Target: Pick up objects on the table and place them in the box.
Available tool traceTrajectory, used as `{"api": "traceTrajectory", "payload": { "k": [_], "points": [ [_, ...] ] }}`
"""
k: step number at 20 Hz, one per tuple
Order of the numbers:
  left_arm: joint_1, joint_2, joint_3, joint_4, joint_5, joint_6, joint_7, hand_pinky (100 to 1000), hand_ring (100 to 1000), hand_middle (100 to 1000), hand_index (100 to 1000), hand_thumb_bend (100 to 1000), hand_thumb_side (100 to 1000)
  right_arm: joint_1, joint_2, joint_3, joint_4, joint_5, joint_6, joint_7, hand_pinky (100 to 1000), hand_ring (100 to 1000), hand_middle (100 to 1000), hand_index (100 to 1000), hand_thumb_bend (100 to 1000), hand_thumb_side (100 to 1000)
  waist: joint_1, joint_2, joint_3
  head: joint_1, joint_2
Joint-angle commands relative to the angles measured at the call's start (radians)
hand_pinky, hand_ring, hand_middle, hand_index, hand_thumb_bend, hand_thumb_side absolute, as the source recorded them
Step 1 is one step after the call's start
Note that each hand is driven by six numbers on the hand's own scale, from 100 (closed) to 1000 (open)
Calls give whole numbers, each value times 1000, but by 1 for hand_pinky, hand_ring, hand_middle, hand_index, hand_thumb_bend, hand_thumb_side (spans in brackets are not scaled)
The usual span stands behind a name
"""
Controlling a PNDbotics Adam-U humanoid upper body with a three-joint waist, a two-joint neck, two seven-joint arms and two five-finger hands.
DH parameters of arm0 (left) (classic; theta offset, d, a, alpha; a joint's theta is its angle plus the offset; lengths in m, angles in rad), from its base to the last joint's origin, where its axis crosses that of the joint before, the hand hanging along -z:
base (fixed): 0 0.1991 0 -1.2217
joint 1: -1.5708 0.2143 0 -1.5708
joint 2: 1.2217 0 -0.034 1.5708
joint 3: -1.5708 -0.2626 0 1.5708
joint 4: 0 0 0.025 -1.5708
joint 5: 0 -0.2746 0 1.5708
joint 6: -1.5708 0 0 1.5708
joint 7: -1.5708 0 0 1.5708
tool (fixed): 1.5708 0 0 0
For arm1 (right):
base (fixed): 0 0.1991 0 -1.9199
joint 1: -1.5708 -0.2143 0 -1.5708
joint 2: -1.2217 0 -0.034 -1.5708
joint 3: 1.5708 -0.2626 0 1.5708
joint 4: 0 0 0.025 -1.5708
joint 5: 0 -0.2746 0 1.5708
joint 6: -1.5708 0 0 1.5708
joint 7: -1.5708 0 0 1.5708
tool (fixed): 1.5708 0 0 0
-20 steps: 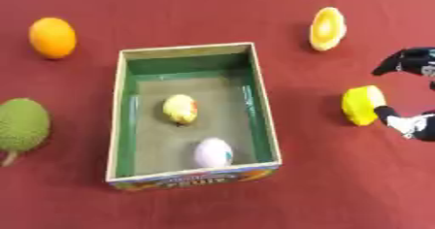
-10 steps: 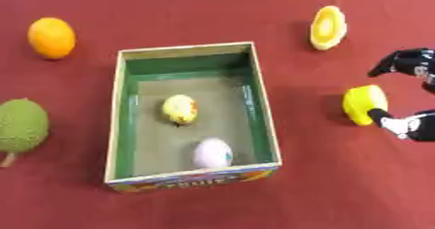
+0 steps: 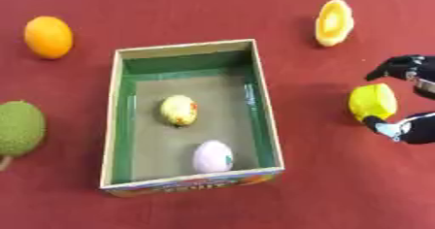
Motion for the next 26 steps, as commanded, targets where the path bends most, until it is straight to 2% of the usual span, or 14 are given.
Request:
{"api": "traceTrajectory", "payload": {
  "k": [1, 9, 18, 21, 25, 26],
  "points": [
    [-13, 18, 1, -20, 7, -1, -3, 746, 613, 603, 807, 100, 544, -20, -17, -9, 24, 13, -1, 8, 867, 863, 835, 883, 347, 521, 0, -12, 4, -5, -17],
    [-14, 17, 0, -20, 13, -1, -5, 746, 613, 603, 807, 100, 548, -41, -6, -18, 92, 35, 9, 0, 867, 863, 819, 880, 357, 545, 8, 3, 8, -7, -24],
    [-18, 16, -2, -20, 16, -3, -7, 746, 612, 601, 807, 100, 550, -50, -4, -16, 132, 83, 2, 46, 860, 843, 781, 871, 415, 625, 8, 8, 10, -8, -23],
    [-18, 15, -2, -20, 17, -4, -7, 747, 611, 601, 807, 100, 550, -53, 1, -15, 135, 88, -1, 47, 845, 803, 711, 844, 364, 596, 6, 7, 10, -7, -23],
    [-18, 14, -2, -20, 18, -4, -8, 747, 611, 600, 807, 100, 552, -58, 12, -13, 104, 49, -17, 20, 813, 733, 578, 748, 185, 489, 4, 6, 10, -6, -21],
    [-18, 13, -2, -20, 18, -4, -8, 747, 611, 600, 807, 100, 552, -59, 13, -14, 93, 36, -18, 7, 808, 724, 568, 738, 157, 474, 3, 5, 10, -5, -20]
  ]
}}
